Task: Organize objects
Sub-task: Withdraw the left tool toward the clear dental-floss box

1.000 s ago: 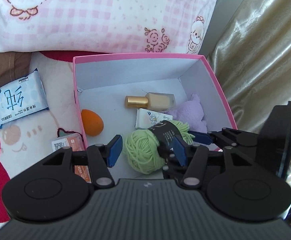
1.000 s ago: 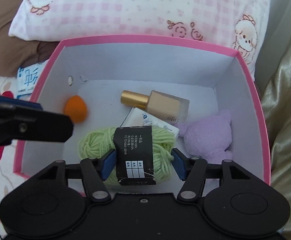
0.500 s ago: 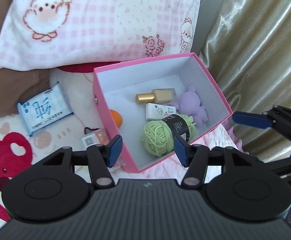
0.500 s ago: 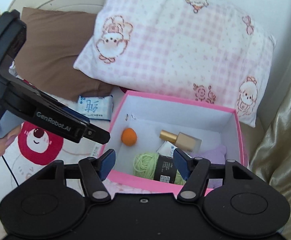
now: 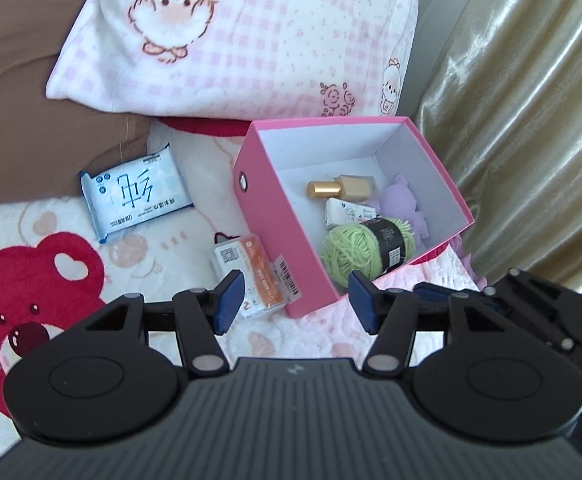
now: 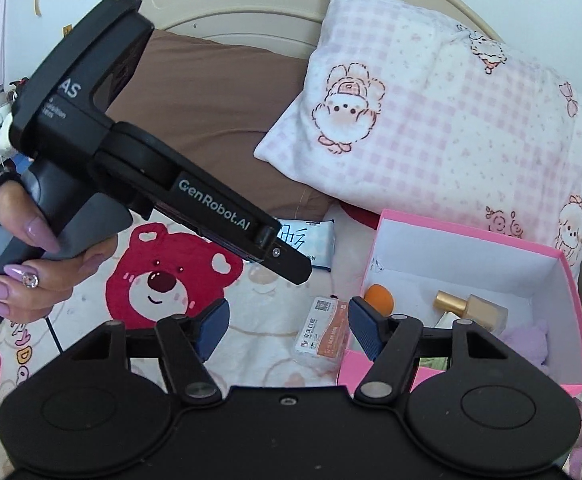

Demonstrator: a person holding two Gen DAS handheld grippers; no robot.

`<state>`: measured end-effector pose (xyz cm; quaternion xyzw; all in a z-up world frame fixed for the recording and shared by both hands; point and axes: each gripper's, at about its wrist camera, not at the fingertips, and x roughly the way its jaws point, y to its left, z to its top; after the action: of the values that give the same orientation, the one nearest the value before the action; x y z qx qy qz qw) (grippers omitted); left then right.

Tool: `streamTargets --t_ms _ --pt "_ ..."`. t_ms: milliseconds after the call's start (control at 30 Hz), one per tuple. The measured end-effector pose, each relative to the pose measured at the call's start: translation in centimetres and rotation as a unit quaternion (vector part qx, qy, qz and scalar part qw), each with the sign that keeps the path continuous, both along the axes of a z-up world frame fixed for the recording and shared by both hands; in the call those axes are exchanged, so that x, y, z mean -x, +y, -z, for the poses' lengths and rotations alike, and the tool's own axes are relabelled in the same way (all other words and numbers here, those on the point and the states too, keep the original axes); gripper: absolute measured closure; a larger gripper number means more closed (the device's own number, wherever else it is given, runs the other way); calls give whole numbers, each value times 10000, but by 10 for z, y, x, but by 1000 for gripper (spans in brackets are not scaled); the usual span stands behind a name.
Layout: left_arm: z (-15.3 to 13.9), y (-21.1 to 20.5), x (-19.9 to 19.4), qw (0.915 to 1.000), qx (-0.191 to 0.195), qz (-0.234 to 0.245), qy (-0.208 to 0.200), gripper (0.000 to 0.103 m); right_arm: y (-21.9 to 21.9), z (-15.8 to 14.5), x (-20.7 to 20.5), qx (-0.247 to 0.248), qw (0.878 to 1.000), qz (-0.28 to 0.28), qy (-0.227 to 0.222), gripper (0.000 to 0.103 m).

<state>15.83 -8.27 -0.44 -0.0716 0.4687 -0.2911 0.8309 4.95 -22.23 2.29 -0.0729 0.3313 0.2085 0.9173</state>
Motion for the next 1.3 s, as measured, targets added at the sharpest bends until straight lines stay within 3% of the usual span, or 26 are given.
streamTargets --t_ms 267,500,700,833,967,1133,1300 --pt "52 10 -12 9996 -63 275 31 47 26 62 -9 -27 9966 821 36 33" --pt "97 12 -41 9983 -49 571 50 48 40 110 -20 -299 9934 1105 76 34" --pt "123 6 -74 9969 -93 776 -114 49 39 152 -27 -337 9926 1160 -102 46" --pt "131 1 -93 9954 278 908 -82 49 38 166 -32 -407 9923 1164 -147 47" --pt "138 -10 -110 9950 322 943 -116 49 39 174 -38 -395 9931 1106 9 47" --pt "151 -20 -123 9928 529 1043 258 49 32 177 -43 -459 9900 1317 201 47" --pt "152 -21 -112 9900 532 1296 157 48 27 178 -45 -438 9895 1351 263 47"
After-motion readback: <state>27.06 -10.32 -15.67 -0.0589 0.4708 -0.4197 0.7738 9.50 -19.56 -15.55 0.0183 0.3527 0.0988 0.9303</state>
